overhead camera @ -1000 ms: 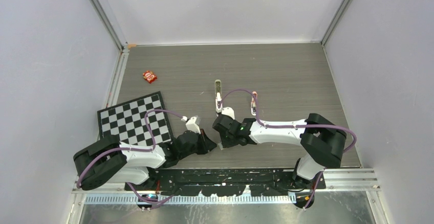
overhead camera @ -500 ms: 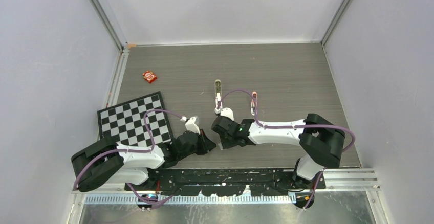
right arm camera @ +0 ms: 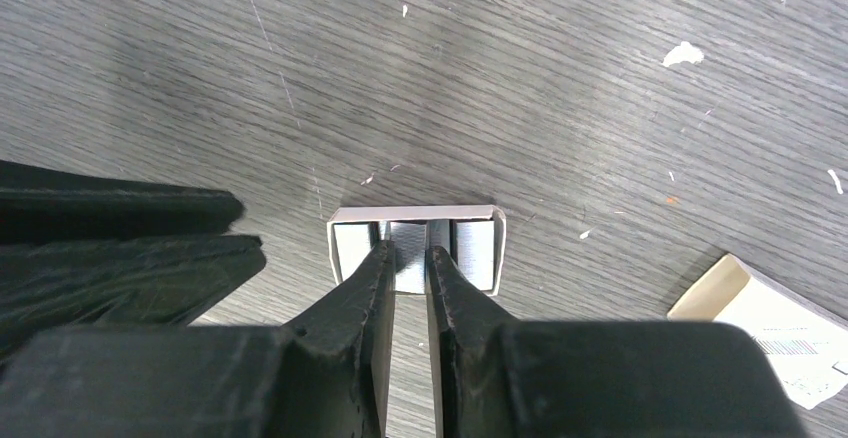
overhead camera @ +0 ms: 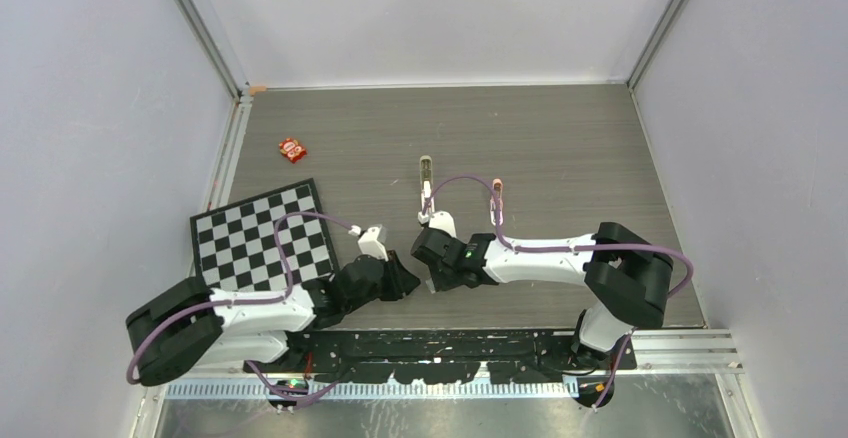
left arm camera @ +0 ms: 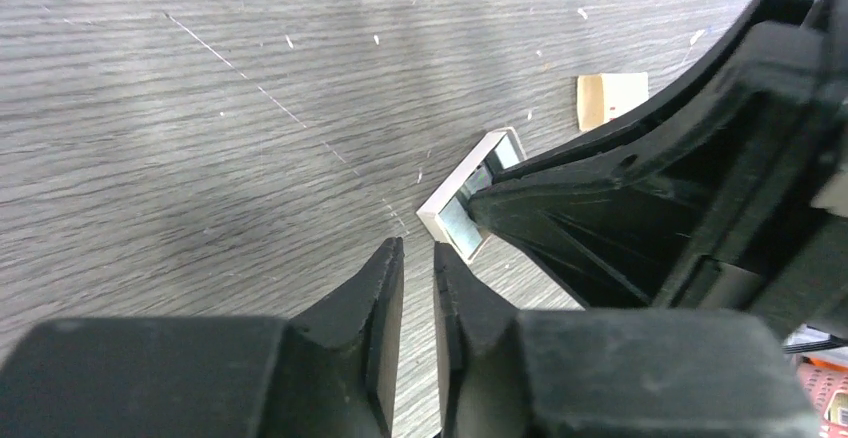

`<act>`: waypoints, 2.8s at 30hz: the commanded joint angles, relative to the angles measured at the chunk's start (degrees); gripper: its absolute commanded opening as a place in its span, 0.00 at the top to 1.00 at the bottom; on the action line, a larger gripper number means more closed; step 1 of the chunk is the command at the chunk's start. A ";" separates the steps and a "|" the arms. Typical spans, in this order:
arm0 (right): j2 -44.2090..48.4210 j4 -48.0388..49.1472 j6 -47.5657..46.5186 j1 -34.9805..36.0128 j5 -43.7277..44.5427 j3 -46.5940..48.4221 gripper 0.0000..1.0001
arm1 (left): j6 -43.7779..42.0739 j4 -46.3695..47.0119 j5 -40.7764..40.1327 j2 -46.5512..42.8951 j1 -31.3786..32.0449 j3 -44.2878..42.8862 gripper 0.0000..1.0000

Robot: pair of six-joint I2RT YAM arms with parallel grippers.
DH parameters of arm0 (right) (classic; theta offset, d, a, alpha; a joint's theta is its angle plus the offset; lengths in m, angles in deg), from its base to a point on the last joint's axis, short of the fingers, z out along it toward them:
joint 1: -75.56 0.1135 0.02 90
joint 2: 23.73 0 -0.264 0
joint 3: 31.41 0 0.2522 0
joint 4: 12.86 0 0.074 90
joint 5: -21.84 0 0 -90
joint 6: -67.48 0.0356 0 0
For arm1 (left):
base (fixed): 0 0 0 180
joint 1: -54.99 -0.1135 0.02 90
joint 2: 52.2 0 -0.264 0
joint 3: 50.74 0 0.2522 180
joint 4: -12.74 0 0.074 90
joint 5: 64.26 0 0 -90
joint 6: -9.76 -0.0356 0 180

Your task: Load the staples into the stapler

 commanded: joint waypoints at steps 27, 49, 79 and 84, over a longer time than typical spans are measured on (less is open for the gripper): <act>9.05 1.12 -5.47 -16.33 -0.71 -2.61 0.79 | -27.66 -60.35 -16.92 -43.07 0.26 -24.88 0.00; 2.68 4.32 -6.83 -23.51 -5.46 -4.63 0.74 | -37.47 -66.42 -15.35 -54.60 0.28 -28.23 0.00; 6.60 -3.41 -9.68 -25.07 -0.35 -2.74 0.71 | -38.18 -66.16 -14.77 -57.14 0.28 -27.87 0.00; 6.59 -2.78 -9.97 -26.88 -1.53 -4.06 0.74 | -38.07 -66.28 -14.92 -57.18 0.27 -27.81 0.00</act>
